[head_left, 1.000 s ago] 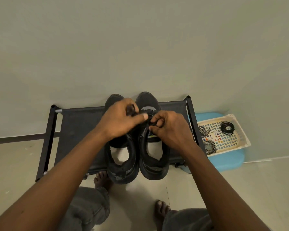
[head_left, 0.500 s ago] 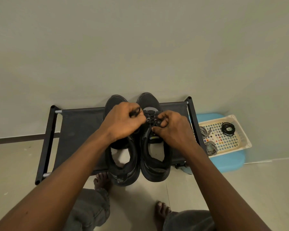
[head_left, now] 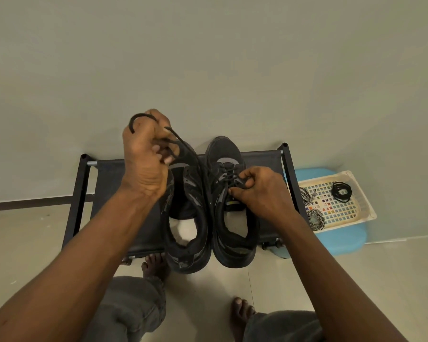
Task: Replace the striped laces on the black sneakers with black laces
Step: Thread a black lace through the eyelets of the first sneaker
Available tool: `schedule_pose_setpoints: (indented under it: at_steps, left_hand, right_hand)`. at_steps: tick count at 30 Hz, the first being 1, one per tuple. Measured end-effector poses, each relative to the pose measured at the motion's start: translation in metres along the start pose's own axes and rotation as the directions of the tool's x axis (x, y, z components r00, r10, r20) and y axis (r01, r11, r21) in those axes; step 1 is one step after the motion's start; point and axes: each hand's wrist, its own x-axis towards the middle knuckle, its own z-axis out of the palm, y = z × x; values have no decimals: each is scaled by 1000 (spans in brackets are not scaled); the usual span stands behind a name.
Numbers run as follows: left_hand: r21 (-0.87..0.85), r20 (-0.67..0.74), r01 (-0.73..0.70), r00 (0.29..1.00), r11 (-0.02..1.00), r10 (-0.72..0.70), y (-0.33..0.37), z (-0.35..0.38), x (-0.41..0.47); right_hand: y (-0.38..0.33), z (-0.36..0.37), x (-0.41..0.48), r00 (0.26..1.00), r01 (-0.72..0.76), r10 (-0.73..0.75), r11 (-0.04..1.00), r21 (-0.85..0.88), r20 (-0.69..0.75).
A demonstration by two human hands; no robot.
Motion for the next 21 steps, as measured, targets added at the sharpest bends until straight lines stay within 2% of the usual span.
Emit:
schedule_pose_setpoints:
  at_steps: [2, 4, 5, 7, 8, 9, 11, 14, 21]
  left_hand:
    - [94, 80, -33, 996, 995, 26, 0, -3, -1]
    - [319, 212, -114, 976, 941, 47, -1, -7, 2]
    - [470, 305, -192, 951, 862, 45, -3, -11, 4]
    - [724, 438, -316, 897, 614, -55, -10, -16, 5]
    - [796, 457, -335, 879, 504, -139, -13, -17, 5]
    - [831, 457, -330, 864, 448, -211, -16, -18, 4]
    - [842, 465, -318, 837, 435, -288, -25, -16, 2]
    - [825, 492, -322, 814, 464, -310, -33, -10, 1]
    - [793, 486, -285, 828, 538, -279, -41, 2, -11]
  right_hand:
    - [-1, -1, 0, 1000, -7, 6, 1000, 21, 23]
    - [-2, -3, -1, 998, -23, 19, 997, 68, 56]
    - [-2, -4, -1, 997, -33, 27, 995, 97, 72]
    - [-1, -7, 0, 992, -71, 51, 981, 181, 113]
    - [-1, -9, 1, 987, -102, 68, 965, 241, 144]
    - [-1, -11, 2, 980, -136, 83, 942, 306, 182]
    - [0, -17, 2, 963, -195, 94, 892, 409, 253]
    - [0, -22, 1, 950, -217, 82, 865, 452, 300]
    - [-7, -24, 1, 984, -127, 38, 835, 535, 174]
